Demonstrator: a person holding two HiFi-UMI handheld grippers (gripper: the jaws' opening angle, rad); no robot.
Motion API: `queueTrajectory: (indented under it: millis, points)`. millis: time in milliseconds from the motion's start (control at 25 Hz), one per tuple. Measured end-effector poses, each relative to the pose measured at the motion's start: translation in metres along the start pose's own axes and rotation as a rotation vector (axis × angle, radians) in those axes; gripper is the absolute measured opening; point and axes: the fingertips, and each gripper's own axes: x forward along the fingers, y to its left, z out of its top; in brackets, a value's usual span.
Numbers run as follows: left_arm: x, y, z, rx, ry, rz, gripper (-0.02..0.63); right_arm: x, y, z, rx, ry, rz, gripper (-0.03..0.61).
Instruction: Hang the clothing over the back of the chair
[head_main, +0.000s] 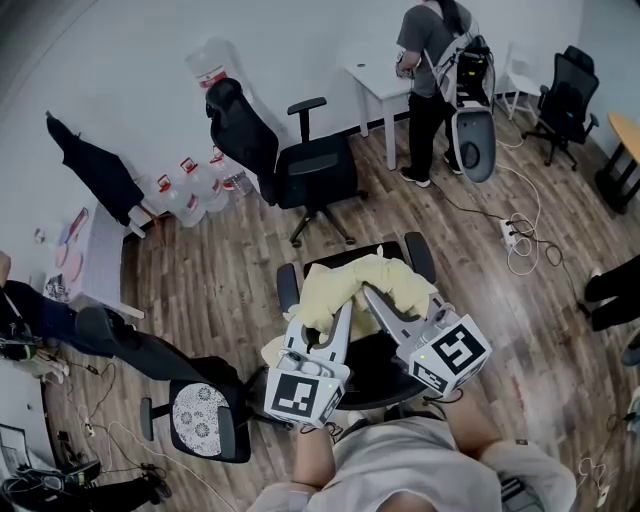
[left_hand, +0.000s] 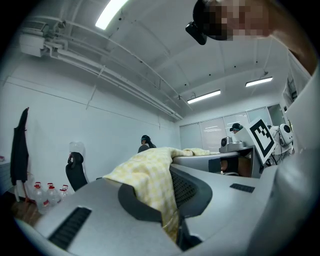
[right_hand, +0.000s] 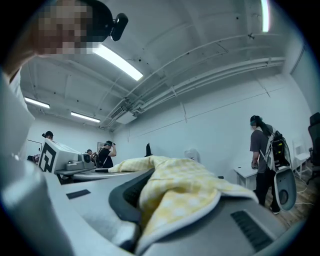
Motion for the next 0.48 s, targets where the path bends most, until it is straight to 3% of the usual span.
queueTrajectory:
  millis: [480]
  points:
    - [0.020,-0.027,-0.003,-0.012,0.011,-0.021,0.031,-0.025,-0.023,0.002,-0.010,0.003,-0.023,0.038]
